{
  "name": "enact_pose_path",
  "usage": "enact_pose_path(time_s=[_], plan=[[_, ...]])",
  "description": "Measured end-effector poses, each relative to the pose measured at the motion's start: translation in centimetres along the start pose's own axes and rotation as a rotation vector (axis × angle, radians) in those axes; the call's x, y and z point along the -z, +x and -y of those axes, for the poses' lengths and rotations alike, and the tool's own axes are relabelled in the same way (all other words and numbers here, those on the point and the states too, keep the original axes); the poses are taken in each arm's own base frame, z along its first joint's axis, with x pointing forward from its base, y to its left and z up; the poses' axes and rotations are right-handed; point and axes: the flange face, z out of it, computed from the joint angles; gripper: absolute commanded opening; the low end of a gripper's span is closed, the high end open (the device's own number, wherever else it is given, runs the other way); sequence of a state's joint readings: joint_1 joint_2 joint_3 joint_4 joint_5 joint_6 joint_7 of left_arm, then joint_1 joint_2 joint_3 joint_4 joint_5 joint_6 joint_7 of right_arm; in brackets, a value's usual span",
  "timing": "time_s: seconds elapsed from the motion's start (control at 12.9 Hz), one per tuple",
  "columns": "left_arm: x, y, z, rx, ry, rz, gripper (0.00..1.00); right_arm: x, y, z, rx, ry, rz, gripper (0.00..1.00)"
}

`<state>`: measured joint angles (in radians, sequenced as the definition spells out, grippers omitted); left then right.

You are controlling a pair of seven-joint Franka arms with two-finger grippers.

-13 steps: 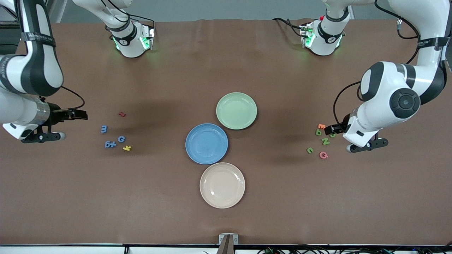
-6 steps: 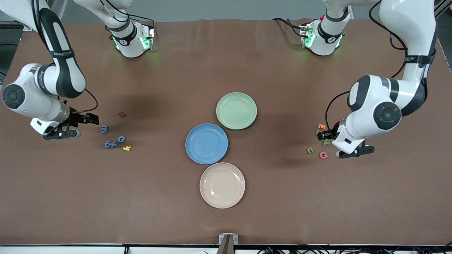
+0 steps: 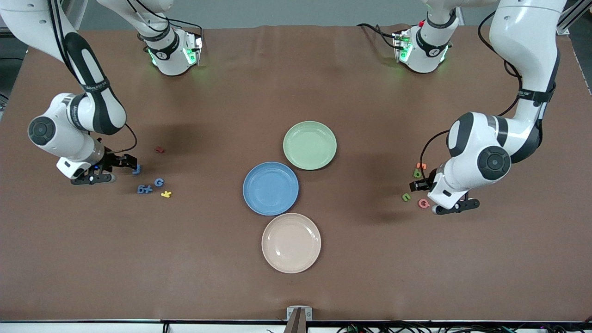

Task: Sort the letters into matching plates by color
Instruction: 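Grasp the blue E with the right gripper, green u with the left gripper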

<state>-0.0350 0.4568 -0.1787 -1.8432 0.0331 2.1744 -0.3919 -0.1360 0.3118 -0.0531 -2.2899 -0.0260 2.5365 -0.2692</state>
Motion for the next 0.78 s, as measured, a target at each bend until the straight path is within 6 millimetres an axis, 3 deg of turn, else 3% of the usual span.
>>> enact_pose_path(time_s=[0.23, 0.54, 0.78], plan=[[-2.5, 0.6, -0.2, 0.01, -0.012, -0.006, 0.64, -2.1, -0.2, 0.2, 0.002, 0.006, 0.024, 0.74], [-5.0, 1.0, -0.5, 0.054, -0.002, -0.024, 0.62, -2.5, -0.3, 0.3, 0.005, 0.008, 0.031, 0.62], [-6.4, 0.9, -1.4, 0.087, 0.05, -0.053, 0.61, -2.6, -0.4, 0.5, 0.007, 0.01, 0.034, 0.58]])
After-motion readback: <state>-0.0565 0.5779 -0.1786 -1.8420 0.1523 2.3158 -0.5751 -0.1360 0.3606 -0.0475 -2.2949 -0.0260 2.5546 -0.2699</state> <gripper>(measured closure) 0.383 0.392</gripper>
